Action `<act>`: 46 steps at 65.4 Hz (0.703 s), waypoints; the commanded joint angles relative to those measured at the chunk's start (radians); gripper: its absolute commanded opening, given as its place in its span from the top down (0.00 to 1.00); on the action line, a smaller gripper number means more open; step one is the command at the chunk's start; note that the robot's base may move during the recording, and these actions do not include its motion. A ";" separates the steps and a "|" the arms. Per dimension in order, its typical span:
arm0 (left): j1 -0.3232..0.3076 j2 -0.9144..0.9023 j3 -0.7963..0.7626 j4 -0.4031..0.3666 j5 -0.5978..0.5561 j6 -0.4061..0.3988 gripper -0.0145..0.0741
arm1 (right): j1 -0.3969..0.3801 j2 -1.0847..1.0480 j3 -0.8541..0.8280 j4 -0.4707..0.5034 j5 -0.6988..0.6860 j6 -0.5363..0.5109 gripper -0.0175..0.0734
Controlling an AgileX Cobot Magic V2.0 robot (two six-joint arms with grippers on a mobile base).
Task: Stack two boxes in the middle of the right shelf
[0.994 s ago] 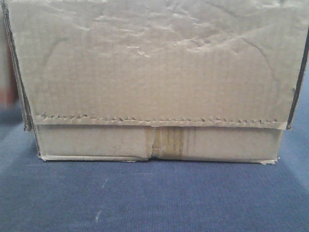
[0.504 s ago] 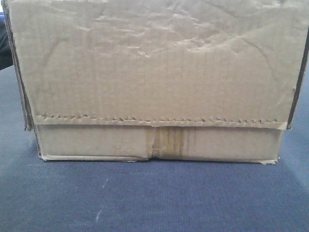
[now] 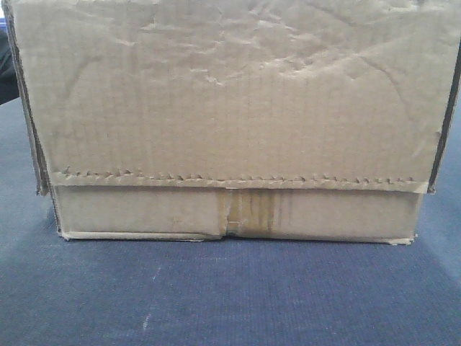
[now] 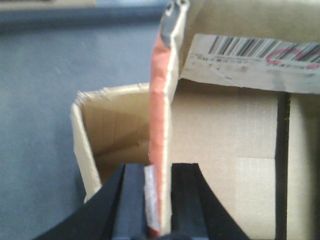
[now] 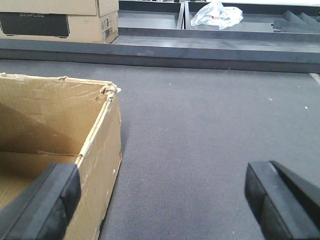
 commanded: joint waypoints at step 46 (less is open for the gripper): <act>-0.106 0.296 -0.006 0.107 -0.060 -0.127 0.96 | 0.000 0.001 -0.005 -0.013 0.010 -0.002 0.18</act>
